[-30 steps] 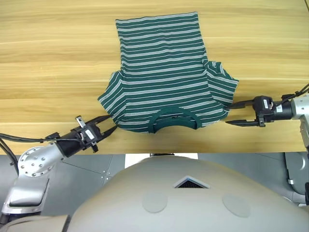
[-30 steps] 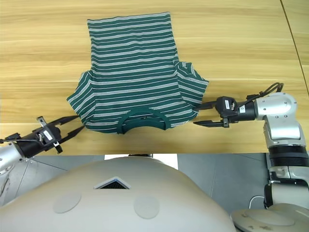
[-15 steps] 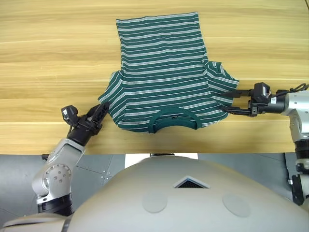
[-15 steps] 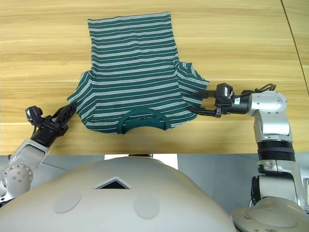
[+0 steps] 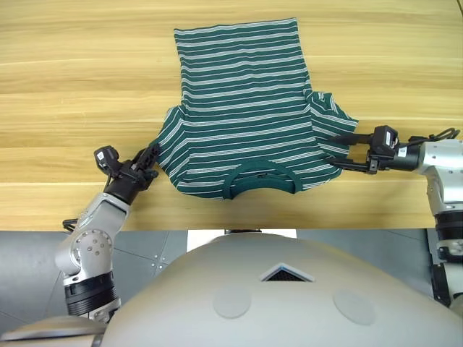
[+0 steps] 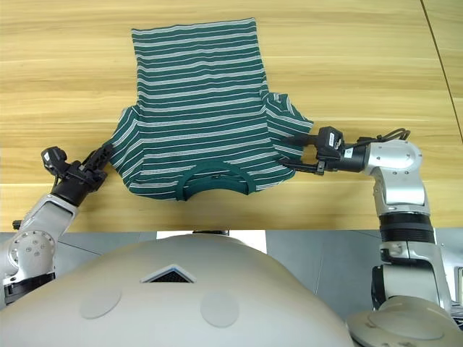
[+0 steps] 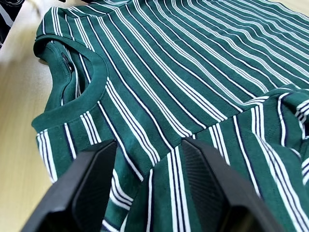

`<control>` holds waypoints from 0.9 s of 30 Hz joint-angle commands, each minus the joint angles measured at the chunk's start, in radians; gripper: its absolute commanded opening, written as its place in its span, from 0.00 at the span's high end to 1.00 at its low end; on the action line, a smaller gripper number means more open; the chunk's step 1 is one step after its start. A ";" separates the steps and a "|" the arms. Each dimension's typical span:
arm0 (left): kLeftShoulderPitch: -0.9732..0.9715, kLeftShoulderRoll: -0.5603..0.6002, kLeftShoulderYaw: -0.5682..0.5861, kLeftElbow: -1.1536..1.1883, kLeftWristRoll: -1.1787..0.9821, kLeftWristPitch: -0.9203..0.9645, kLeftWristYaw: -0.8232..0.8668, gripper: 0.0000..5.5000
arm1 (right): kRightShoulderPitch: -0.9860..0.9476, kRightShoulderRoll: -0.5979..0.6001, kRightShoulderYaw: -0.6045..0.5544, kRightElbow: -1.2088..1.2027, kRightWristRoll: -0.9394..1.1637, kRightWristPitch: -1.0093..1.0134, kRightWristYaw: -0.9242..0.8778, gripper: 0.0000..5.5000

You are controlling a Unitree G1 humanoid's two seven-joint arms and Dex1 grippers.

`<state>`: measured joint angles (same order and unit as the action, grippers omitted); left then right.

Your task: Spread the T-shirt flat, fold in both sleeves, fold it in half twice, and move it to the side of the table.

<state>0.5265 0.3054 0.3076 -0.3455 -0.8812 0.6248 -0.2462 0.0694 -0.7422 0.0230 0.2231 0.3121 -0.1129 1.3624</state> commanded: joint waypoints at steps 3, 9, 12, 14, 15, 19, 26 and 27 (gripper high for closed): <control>-0.005 -0.028 -0.001 0.036 0.079 -0.025 0.027 0.99 | 0.002 0.005 -0.002 -0.012 -0.003 -0.008 -0.015 0.54; 0.018 -0.054 -0.055 -0.055 0.191 -0.107 0.038 0.99 | -0.004 0.009 -0.001 -0.008 0.002 -0.013 -0.014 0.54; 0.029 -0.074 -0.071 -0.109 0.228 -0.144 0.039 0.99 | -0.007 0.010 -0.001 -0.006 0.005 -0.013 -0.013 0.54; 0.043 -0.087 -0.088 -0.152 0.256 -0.165 0.041 0.99 | -0.012 0.010 0.000 -0.005 0.006 -0.011 -0.012 0.54; 0.052 -0.089 -0.108 -0.177 0.283 -0.181 0.041 0.99 | -0.013 0.010 0.000 -0.005 0.006 -0.009 -0.012 0.54; 0.086 -0.080 -0.199 -0.257 0.426 -0.250 0.044 0.99 | -0.015 0.011 0.002 -0.003 0.003 -0.010 -0.013 0.54; 0.097 -0.031 -0.419 -0.293 0.705 -0.329 0.036 0.99 | -0.006 0.020 0.007 -0.008 -0.006 -0.016 -0.027 0.54; 0.097 -0.025 -0.454 -0.291 0.738 -0.331 0.032 0.99 | -0.005 0.022 0.008 -0.008 -0.008 -0.018 -0.031 0.54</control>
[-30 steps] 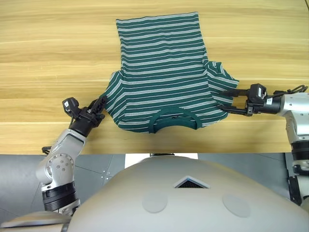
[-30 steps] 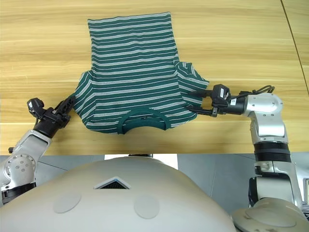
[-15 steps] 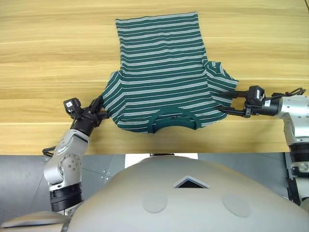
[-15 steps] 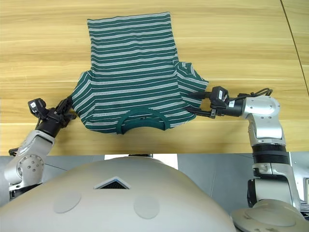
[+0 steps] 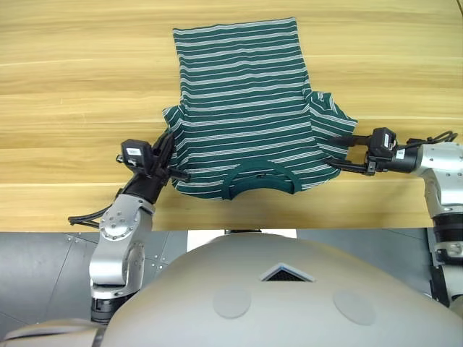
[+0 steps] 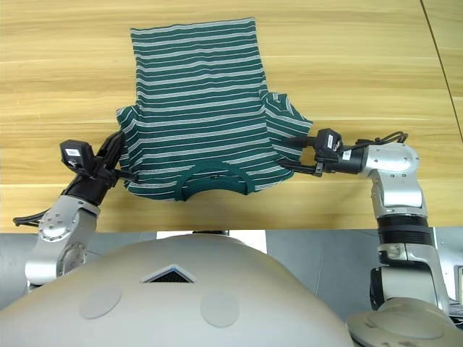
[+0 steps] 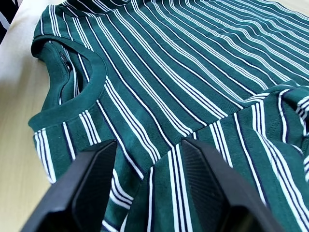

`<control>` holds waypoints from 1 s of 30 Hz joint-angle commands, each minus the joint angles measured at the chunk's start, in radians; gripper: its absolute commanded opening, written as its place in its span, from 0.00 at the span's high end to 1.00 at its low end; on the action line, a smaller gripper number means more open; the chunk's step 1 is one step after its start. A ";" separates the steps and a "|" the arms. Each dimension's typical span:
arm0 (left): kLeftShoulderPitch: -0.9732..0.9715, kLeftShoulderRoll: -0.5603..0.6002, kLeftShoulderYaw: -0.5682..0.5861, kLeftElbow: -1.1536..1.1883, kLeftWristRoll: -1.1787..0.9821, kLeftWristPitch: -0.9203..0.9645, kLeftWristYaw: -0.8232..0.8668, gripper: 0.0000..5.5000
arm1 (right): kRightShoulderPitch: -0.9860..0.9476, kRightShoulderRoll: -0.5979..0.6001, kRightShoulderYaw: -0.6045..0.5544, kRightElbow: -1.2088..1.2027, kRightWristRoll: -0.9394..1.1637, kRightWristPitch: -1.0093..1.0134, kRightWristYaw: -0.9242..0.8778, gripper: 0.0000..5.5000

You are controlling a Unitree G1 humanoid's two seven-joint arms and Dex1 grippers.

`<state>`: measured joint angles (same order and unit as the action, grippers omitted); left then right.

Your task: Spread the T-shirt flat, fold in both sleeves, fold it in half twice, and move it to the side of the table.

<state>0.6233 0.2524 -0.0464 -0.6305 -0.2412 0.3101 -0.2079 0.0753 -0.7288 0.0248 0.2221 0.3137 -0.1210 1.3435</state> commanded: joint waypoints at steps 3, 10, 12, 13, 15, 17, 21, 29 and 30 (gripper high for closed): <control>-0.025 0.040 -0.179 0.054 0.183 -0.020 -0.008 0.99 | -0.005 0.015 0.008 -0.011 -0.018 -0.016 -0.033 0.54; -0.045 0.029 -0.200 0.132 0.225 -0.026 -0.005 0.99 | 0.009 0.016 0.018 -0.021 -0.028 -0.031 -0.059 0.54; -0.044 0.029 -0.198 0.136 0.231 -0.026 -0.004 0.99 | 0.012 0.018 0.021 -0.023 -0.030 -0.034 -0.067 0.54; -0.040 0.031 -0.202 0.127 0.236 -0.026 -0.004 0.99 | 0.013 0.019 0.021 -0.024 -0.029 -0.035 -0.071 0.54; -0.022 0.037 -0.224 0.097 0.247 -0.026 -0.008 0.99 | 0.014 0.024 0.020 -0.027 -0.027 -0.036 -0.082 0.54; 0.006 0.046 -0.259 0.051 0.262 -0.025 -0.014 0.99 | 0.012 0.030 0.018 -0.028 -0.028 -0.037 -0.098 0.54; 0.043 0.060 -0.309 -0.015 0.280 -0.009 -0.024 0.99 | 0.019 0.042 0.008 -0.036 -0.040 -0.038 -0.150 0.54; 0.056 0.047 -0.310 0.045 0.309 0.000 0.013 0.88 | 0.100 0.038 -0.035 -0.131 -0.032 0.004 -0.251 0.54; 0.058 0.041 -0.312 0.050 0.314 -0.001 0.022 0.85 | 0.109 0.035 -0.043 -0.139 -0.028 0.009 -0.255 0.54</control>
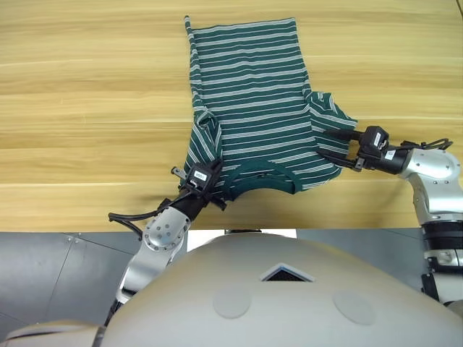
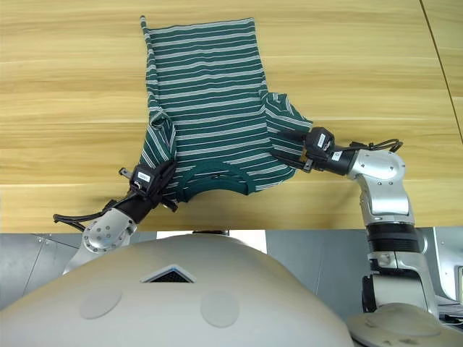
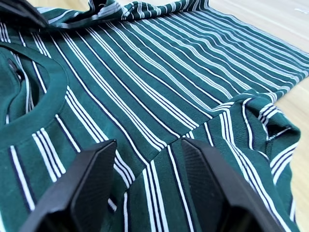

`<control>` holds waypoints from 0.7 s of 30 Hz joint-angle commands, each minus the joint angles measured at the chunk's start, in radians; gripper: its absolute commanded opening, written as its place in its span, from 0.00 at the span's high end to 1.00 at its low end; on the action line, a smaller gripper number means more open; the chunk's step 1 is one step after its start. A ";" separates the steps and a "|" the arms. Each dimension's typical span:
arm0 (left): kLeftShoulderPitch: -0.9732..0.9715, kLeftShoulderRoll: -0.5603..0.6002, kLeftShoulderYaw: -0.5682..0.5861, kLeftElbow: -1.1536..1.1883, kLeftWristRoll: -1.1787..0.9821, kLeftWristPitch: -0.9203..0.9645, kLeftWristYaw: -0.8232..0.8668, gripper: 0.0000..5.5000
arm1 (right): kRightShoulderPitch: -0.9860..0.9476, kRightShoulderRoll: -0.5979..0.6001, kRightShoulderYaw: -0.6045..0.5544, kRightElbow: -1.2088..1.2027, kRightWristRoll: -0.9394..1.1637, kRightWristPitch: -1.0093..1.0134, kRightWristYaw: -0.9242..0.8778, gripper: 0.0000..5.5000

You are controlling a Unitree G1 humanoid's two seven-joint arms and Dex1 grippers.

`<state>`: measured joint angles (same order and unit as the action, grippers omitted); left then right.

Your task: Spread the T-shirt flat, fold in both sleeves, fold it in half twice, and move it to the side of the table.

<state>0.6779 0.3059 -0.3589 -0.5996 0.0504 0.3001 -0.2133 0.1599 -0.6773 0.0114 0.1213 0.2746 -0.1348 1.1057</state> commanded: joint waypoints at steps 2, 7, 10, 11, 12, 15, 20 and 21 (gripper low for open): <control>0.005 -0.021 -0.006 0.024 0.032 0.006 0.042 0.77 | 0.037 -0.020 -0.041 -0.048 0.019 0.038 -0.017 0.54; 0.036 -0.047 -0.027 -0.045 0.055 -0.002 0.074 0.62 | 0.050 -0.023 -0.104 -0.027 0.027 0.140 -0.086 0.54; 0.074 -0.040 -0.053 -0.138 0.065 -0.030 0.082 0.52 | 0.055 -0.005 -0.145 -0.020 0.038 0.266 -0.178 0.54; 0.086 -0.035 -0.058 -0.161 0.067 -0.047 0.082 0.50 | 0.052 -0.001 -0.148 -0.016 0.042 0.294 -0.192 0.54; 0.095 -0.027 -0.061 -0.176 0.075 -0.072 0.083 0.47 | 0.048 0.003 -0.152 -0.014 0.050 0.318 -0.202 0.54; 0.119 -0.010 -0.052 -0.161 0.143 -0.148 0.114 0.47 | 0.013 0.024 -0.160 0.027 0.050 0.396 -0.261 0.54; 0.141 -0.010 -0.091 -0.119 0.213 -0.204 0.143 0.47 | -0.035 0.062 -0.136 0.086 0.042 0.470 -0.304 0.54; 0.141 -0.010 -0.099 -0.116 0.222 -0.209 0.144 0.47 | -0.039 0.073 -0.128 0.093 0.043 0.483 -0.308 0.54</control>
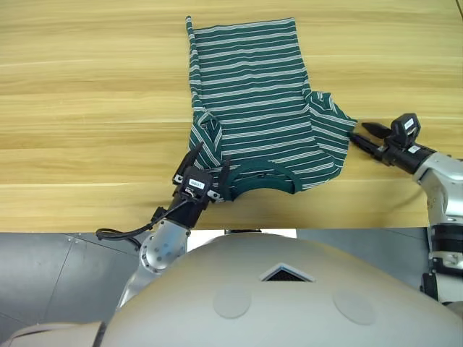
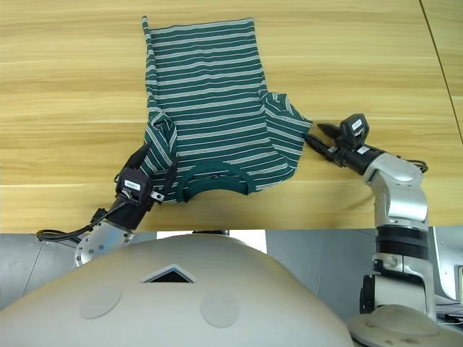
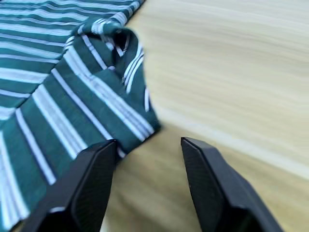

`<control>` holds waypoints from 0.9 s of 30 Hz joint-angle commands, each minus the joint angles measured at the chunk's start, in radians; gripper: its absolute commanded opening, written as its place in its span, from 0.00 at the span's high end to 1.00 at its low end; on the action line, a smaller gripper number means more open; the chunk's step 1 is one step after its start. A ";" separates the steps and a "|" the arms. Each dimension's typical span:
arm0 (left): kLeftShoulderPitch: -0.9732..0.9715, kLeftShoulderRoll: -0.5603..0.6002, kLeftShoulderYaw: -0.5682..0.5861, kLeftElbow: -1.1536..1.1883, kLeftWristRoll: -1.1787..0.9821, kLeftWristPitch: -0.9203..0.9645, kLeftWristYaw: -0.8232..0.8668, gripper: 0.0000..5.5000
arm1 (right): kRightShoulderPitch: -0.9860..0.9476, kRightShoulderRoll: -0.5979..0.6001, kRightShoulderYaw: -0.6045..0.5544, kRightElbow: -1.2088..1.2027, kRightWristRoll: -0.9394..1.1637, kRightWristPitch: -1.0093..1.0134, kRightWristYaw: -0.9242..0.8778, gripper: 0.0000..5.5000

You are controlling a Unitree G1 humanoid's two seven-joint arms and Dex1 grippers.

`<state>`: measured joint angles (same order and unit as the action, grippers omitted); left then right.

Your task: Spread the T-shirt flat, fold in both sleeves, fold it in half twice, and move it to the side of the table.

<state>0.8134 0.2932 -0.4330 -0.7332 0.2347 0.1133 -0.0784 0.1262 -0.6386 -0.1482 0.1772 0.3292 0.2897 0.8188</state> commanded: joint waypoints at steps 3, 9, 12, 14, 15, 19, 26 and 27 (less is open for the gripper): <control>0.008 -0.004 -0.032 0.023 0.041 -0.029 0.010 0.47 | -0.007 0.055 0.045 0.019 0.012 0.104 -0.012 0.54; 0.013 -0.011 -0.023 0.022 0.030 -0.027 0.013 0.46 | -0.007 0.047 0.039 -0.009 0.043 0.152 -0.008 0.72; 0.013 -0.010 -0.020 0.016 0.028 -0.025 0.010 0.46 | -0.019 0.047 0.032 0.007 0.033 0.149 -0.030 0.83; 0.012 -0.010 -0.017 0.014 0.026 -0.025 0.009 0.46 | -0.030 0.050 0.025 0.013 0.031 0.147 -0.049 0.90; 0.011 -0.010 -0.016 0.014 0.025 -0.024 0.009 0.46 | -0.034 0.051 0.023 0.013 0.031 0.146 -0.056 0.93; 0.011 -0.012 -0.014 0.014 0.023 -0.025 0.009 0.46 | -0.044 0.055 0.031 -0.013 0.016 0.107 -0.073 1.00; 0.005 -0.018 -0.022 0.019 0.027 -0.020 0.009 0.46 | -0.035 0.041 0.041 -0.182 0.035 0.122 -0.047 1.00; 0.004 -0.020 -0.024 0.020 0.028 -0.019 0.009 0.46 | -0.034 0.036 0.045 -0.223 0.038 0.125 -0.041 1.00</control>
<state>0.8144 0.2810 -0.4400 -0.7179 0.2487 0.0946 -0.0727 0.0897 -0.5865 -0.1109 0.0293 0.3568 0.4036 0.7651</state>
